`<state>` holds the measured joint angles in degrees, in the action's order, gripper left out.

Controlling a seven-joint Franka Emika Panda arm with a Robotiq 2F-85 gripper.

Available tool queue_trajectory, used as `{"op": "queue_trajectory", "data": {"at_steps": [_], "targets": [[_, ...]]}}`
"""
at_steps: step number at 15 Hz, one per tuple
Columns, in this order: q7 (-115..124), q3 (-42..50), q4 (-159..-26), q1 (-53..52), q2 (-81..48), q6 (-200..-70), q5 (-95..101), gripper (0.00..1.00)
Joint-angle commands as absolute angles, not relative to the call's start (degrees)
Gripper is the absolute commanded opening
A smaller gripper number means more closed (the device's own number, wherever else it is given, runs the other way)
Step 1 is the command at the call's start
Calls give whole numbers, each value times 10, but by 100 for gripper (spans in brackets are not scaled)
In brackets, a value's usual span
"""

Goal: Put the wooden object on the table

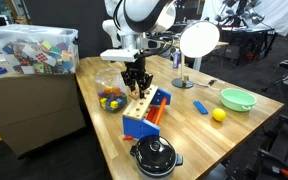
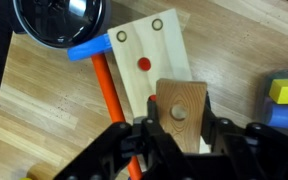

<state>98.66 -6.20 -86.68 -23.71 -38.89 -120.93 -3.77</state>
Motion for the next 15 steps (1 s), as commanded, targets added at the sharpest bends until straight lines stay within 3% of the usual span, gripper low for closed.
{"op": "queue_trajectory", "data": {"at_steps": [1, 10, 15], "targets": [[984, -55, -873, -239, -365, -1209, -20, 38], [1003, -57, -971, -235, -275, -1233, -16, 31], [1037, -62, -1061, -232, -211, -1231, -15, 32]]}}
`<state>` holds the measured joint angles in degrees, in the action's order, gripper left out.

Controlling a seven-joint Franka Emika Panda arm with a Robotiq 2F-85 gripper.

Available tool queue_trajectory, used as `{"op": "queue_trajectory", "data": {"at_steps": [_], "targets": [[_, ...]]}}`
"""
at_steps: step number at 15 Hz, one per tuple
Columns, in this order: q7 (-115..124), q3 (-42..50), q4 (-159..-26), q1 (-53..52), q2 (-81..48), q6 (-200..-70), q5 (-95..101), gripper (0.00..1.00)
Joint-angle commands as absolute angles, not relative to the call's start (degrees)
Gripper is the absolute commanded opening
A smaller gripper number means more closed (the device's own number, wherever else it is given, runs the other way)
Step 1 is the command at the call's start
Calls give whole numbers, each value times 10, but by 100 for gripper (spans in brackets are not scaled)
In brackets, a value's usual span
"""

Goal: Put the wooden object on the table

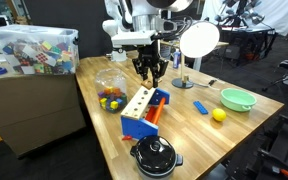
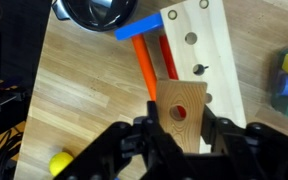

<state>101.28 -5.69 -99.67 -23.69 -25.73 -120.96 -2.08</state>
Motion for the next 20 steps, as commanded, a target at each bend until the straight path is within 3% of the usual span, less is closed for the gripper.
{"op": "queue_trajectory", "data": {"at_steps": [1, 11, 20], "targets": [[1046, -64, -1080, -231, -199, -1231, -15, 31], [1086, -70, -1212, -190, -146, -1242, -43, 30], [1051, -80, -1261, -164, -188, -1296, -153, 20]]}}
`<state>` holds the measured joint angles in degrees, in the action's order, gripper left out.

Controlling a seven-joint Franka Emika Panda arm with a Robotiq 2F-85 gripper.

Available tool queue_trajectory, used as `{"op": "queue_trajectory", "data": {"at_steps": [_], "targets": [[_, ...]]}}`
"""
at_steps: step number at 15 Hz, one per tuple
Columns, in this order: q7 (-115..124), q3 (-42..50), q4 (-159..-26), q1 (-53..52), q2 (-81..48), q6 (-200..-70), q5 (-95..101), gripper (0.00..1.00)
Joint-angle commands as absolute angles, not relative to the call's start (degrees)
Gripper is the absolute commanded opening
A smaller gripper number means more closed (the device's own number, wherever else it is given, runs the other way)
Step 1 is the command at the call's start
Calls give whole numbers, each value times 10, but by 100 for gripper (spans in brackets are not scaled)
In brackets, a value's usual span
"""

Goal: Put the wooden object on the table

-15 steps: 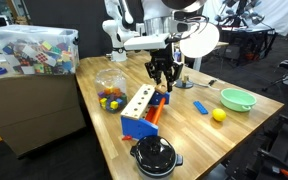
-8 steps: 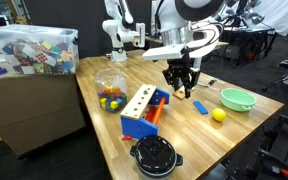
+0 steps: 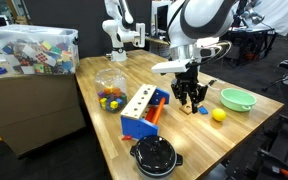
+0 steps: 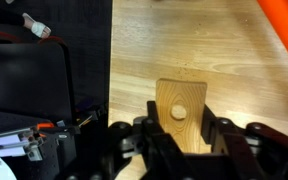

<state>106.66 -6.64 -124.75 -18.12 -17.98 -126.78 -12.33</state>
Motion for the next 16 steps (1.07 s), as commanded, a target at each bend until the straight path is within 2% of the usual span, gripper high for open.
{"op": "queue_trajectory", "data": {"at_steps": [1, 6, 9, 12, 13, 16], "targets": [[1054, -79, -1265, -164, -194, -1302, -159, 21], [1063, -82, -1284, -161, -210, -1322, -204, 29], [1064, -86, -1292, -158, -206, -1315, -237, 27], [1062, -88, -1296, -158, -203, -1316, -256, 34], [1062, -87, -1297, -158, -202, -1316, -258, 25], [1062, -86, -1298, -158, -202, -1315, -260, 26]]}}
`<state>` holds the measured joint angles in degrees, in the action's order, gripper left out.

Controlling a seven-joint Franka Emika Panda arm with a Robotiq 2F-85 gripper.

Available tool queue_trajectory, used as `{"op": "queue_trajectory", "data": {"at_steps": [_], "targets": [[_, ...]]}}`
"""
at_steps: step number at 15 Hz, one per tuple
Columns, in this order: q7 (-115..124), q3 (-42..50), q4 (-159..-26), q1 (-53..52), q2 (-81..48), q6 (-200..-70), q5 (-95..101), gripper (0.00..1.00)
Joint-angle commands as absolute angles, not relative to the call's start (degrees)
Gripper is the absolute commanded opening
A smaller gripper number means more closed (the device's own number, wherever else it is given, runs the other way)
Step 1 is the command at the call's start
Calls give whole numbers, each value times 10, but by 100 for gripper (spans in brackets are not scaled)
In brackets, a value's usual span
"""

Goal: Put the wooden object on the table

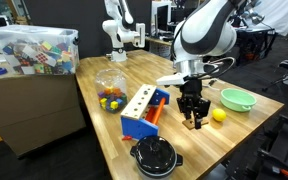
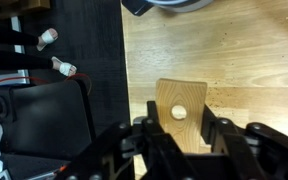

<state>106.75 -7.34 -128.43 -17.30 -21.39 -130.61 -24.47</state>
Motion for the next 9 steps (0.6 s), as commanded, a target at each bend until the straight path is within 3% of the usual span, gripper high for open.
{"op": "queue_trajectory", "data": {"at_steps": [1, 3, 9], "targets": [[1062, -86, -1299, -158, -202, -1315, -260, 27], [1062, -85, -1300, -157, -202, -1314, -258, 30], [1061, -84, -1302, -154, -200, -1312, -256, 27]]}}
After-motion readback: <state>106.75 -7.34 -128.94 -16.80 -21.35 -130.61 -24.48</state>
